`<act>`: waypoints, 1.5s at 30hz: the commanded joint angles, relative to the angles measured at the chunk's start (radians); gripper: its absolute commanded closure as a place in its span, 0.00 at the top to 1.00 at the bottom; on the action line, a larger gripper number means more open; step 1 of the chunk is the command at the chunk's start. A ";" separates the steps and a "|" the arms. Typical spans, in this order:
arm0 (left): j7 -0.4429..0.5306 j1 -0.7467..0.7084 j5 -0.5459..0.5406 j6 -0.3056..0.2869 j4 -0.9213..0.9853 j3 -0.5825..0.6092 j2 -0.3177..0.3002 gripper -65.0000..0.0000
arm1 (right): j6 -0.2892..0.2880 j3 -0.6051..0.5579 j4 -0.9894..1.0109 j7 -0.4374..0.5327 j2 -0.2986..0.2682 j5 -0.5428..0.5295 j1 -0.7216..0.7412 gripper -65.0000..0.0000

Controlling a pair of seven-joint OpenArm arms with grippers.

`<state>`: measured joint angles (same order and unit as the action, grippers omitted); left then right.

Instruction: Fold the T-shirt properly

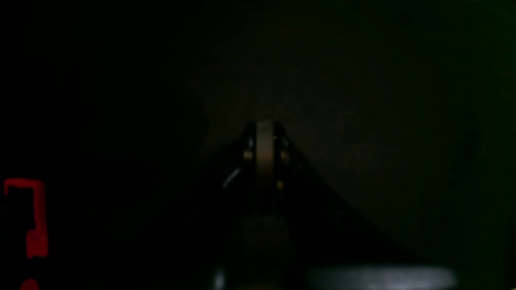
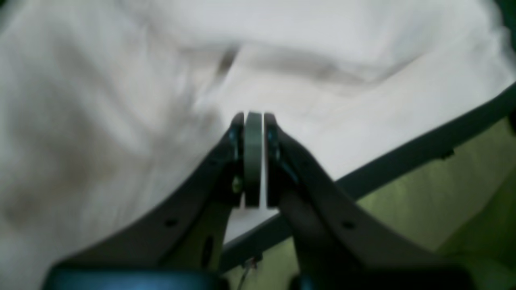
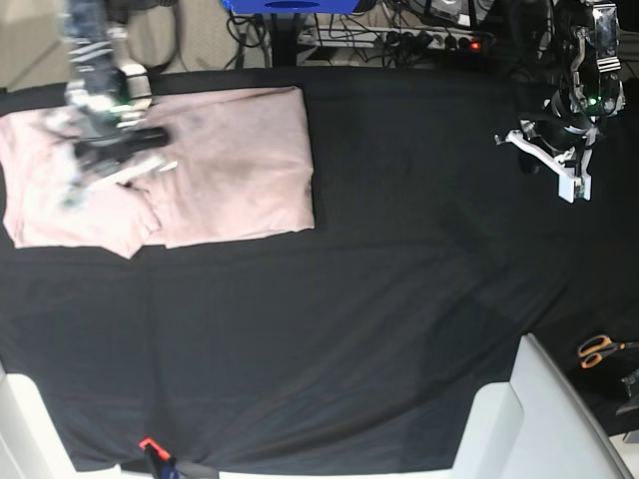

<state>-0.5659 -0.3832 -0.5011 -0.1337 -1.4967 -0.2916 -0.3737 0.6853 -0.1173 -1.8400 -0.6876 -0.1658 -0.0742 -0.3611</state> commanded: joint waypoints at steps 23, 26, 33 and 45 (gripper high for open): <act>0.020 0.003 -0.001 -0.002 -0.008 -0.008 -0.015 0.00 | -0.804 0.258 0.161 0.128 0.051 -0.546 -0.108 0.63; 0.020 0.003 -0.001 -0.002 -0.008 -0.005 -0.015 0.00 | -0.806 0.285 0.178 0.130 0.051 -0.550 -0.108 0.63; 0.020 0.003 -0.001 -0.002 -0.008 -0.005 -0.015 0.00 | -0.807 0.279 0.187 0.130 0.050 -0.550 -0.108 0.43; 0.020 0.003 -0.001 -0.002 -0.006 -0.005 -0.015 0.00 | -0.807 0.278 0.228 0.130 0.050 -0.548 -0.105 0.47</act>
<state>-0.5652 -0.3820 -0.5007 -0.1341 -1.4918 -0.2913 -0.3717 -0.1139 0.1589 -1.5967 -0.5716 -0.1101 -0.6136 -0.4644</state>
